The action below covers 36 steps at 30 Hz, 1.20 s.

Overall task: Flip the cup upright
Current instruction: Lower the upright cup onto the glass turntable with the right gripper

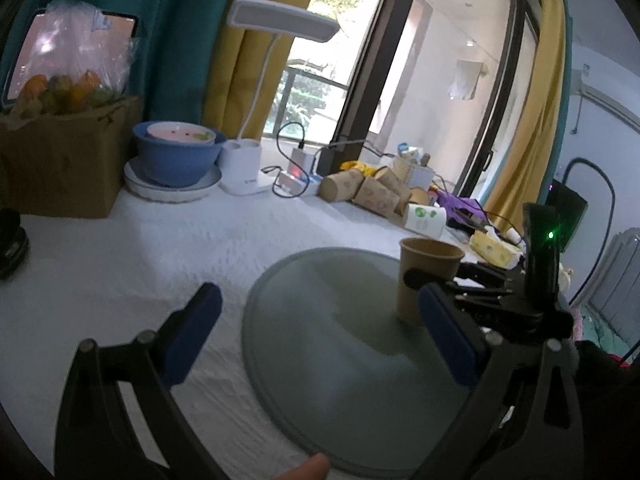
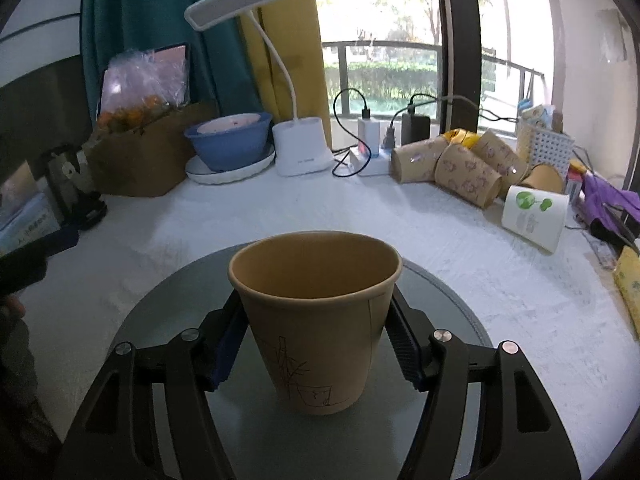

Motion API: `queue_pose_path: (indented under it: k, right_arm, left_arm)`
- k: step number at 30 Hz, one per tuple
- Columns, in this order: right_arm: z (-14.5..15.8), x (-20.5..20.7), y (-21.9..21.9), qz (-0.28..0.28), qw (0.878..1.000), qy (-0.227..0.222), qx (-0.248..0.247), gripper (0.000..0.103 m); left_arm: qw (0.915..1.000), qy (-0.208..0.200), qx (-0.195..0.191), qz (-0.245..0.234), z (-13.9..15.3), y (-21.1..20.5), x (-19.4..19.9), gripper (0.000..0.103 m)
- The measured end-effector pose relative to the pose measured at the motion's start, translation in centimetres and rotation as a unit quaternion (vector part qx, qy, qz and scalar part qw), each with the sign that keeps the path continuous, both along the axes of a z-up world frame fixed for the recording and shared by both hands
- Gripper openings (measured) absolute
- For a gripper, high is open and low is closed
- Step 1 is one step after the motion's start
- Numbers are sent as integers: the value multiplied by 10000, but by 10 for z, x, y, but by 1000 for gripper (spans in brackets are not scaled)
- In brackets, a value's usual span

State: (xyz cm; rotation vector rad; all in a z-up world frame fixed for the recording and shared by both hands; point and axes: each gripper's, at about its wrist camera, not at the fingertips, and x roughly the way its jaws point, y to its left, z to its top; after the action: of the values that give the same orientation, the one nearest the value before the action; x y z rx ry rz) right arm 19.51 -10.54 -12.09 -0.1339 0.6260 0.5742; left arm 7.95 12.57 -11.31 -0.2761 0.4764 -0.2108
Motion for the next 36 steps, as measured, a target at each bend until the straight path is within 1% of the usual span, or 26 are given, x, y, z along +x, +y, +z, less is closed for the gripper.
queue_pose_path:
  k: [9, 15, 20, 25, 28, 30, 36]
  right_arm:
    - [-1, 1, 1, -160, 9998, 14, -126, 68]
    - [-3, -2, -1, -210, 9997, -16, -141, 68]
    - [-3, -9, -4, -231, 9996, -43, -146, 69]
    - [-5, -14, -11, -317, 9994, -18, -110, 69]
    - [-3, -17, -14, -331, 9994, -38, -82, 71]
    - [-3, -19, -17, -338, 9994, -26, -96, 75]
    - [-5, -25, -29, -431, 9991, -8, -53, 78]
  left_arm:
    - [9999, 74, 84, -107, -5, -6, 7, 99]
    - [9998, 126, 17, -143, -9, -9, 7, 99]
    - [9997, 70, -92, -216, -7, -11, 5, 99]
    - [9996, 114, 19, -245, -7, -16, 5, 99]
    - [9996, 108, 46, -253, -5, -19, 4, 99]
    - [9995, 109, 60, -276, -5, -22, 2, 99]
    - [9990, 193, 84, -386, -8, -31, 2, 99]
